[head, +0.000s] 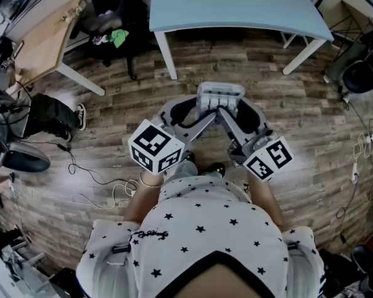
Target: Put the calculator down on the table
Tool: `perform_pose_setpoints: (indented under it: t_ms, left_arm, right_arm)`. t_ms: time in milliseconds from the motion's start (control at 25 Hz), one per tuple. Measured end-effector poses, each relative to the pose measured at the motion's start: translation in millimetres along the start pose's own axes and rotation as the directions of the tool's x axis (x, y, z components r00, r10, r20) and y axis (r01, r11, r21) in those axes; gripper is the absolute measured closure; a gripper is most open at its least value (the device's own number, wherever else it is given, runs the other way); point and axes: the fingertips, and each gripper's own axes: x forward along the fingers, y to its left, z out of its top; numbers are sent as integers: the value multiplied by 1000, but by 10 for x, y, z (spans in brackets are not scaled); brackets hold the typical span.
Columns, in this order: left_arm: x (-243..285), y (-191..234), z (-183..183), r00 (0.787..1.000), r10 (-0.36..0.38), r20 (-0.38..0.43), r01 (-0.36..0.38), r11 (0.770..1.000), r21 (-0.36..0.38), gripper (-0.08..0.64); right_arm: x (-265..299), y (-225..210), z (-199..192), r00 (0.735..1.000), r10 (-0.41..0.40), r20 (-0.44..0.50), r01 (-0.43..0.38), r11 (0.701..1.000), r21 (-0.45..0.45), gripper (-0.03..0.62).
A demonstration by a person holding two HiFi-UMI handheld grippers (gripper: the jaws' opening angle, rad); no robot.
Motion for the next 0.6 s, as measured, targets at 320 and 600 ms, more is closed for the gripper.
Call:
perform_pose_setpoints:
  t_ms: [320, 600]
  left_arm:
    - [98, -86, 67, 1000, 31, 5, -31, 999, 14, 354]
    - [276, -293, 85, 999, 52, 12, -53, 998, 24, 353]
  right_arm:
    - [-83, -82, 90, 1000, 21, 13, -22, 1000, 19, 410]
    - [-314, -206, 180, 999, 30, 22, -31, 999, 24, 410]
